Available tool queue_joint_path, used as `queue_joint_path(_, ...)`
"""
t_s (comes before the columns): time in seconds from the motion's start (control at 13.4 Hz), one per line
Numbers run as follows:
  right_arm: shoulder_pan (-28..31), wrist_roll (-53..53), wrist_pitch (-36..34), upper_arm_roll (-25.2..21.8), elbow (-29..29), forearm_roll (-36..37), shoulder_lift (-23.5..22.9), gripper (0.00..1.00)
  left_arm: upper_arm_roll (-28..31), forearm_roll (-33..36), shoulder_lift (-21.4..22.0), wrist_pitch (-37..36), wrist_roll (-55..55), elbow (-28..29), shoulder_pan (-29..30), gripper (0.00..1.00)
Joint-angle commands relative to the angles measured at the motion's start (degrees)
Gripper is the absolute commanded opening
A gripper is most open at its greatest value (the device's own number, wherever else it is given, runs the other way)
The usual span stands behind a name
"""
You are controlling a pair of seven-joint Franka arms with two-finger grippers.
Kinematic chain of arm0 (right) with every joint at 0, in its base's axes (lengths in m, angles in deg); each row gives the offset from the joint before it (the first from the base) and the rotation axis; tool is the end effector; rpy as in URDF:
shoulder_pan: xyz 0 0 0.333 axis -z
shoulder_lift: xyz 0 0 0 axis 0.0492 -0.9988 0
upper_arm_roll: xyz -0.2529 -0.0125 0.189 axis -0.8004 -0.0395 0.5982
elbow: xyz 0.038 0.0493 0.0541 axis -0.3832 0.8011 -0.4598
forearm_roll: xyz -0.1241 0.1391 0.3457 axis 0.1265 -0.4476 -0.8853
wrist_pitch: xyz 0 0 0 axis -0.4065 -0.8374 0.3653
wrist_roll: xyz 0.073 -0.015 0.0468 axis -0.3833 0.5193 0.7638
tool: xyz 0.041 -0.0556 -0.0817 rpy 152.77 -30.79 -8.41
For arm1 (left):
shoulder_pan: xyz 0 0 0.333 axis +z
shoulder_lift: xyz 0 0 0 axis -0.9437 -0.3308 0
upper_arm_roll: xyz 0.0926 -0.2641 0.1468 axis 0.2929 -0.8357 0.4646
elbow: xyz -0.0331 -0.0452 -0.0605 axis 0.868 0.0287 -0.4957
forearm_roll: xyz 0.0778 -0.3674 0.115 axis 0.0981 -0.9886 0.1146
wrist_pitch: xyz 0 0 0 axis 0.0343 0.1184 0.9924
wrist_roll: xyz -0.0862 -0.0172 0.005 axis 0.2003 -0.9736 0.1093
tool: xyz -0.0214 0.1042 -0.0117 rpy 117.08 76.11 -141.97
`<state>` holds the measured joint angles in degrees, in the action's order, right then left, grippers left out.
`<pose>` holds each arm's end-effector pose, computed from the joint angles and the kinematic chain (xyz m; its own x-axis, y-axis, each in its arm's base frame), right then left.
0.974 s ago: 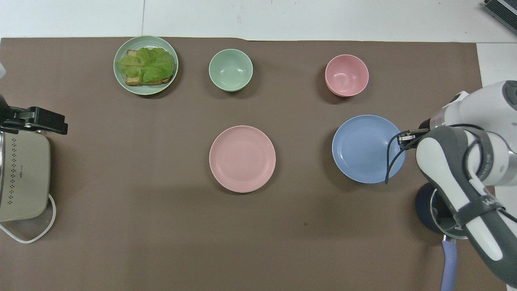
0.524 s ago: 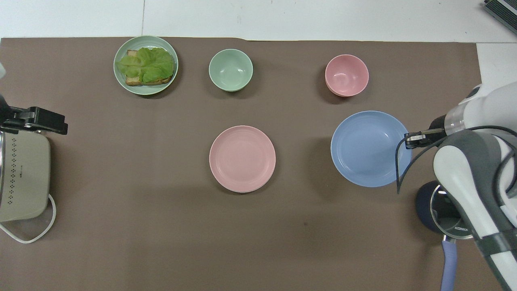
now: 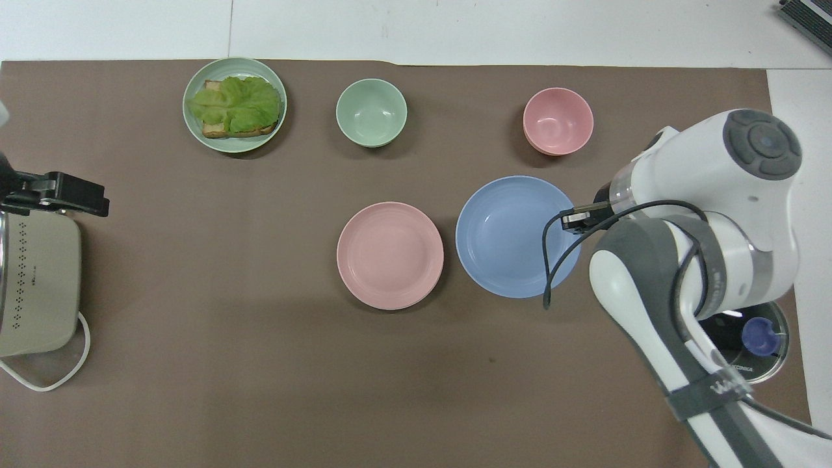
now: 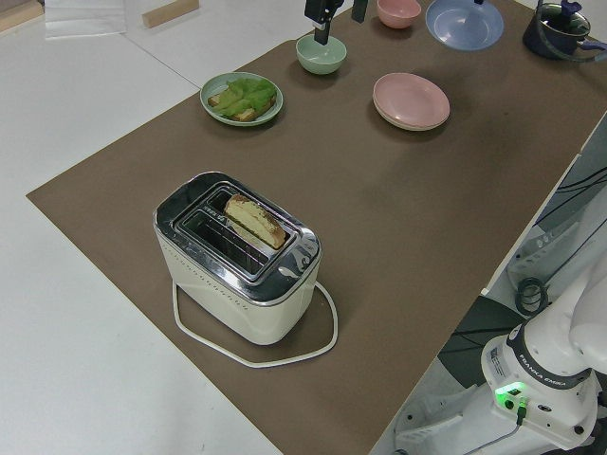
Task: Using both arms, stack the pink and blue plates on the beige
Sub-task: 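Carry the blue bowl onto the pink bowl and release it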
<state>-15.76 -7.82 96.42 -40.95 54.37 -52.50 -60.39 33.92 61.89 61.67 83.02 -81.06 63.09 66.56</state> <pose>0.5769 0.1379 0.4505 0.9949 0.0998 -0.0142 0.0985 -0.9923 -0.0756 0.5550 -0.0427 0.6343 0.9970 -0.0774 0.0080 -0.0775 -0.9969 0.0141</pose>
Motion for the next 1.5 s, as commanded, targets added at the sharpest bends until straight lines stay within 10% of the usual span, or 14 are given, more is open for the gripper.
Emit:
queue_joint_path(0.0,-5.2,-6.1,3.8,0.0,-0.6,-1.2,-2.6,0.00,-0.1,0.8,0.4,-0.5,-0.6,0.3,0.2,1.00)
queue_joint_path(1.42,-13.8,-11.1,16.4,1.1,2.3,-10.8,-9.0,0.00,-0.1,0.8,0.4,-0.5,-0.6,0.3,0.2,1.00)
